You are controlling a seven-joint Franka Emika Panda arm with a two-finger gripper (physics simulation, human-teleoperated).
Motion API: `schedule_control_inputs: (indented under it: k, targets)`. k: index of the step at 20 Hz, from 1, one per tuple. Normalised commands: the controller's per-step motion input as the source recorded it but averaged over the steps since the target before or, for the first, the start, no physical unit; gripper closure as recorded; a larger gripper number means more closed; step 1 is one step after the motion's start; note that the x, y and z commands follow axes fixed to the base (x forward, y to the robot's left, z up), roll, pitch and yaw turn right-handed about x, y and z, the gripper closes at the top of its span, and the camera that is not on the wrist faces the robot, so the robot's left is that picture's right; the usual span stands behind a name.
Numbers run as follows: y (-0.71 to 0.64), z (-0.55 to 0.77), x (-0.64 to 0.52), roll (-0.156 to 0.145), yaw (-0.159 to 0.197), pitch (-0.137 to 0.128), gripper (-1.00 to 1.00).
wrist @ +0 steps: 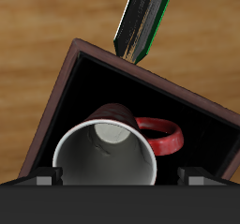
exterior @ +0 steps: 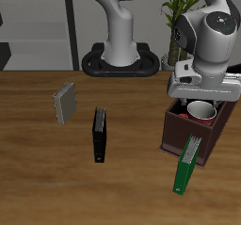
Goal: Place the red mug into the left desk caddy's right compartment
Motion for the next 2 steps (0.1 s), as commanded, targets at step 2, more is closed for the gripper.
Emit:
schedule_control_inputs:
  k: [2]
  targets:
    - [-0.12, 0.18, -0.21, 0.028, -0.028, -0.009, -1.00]
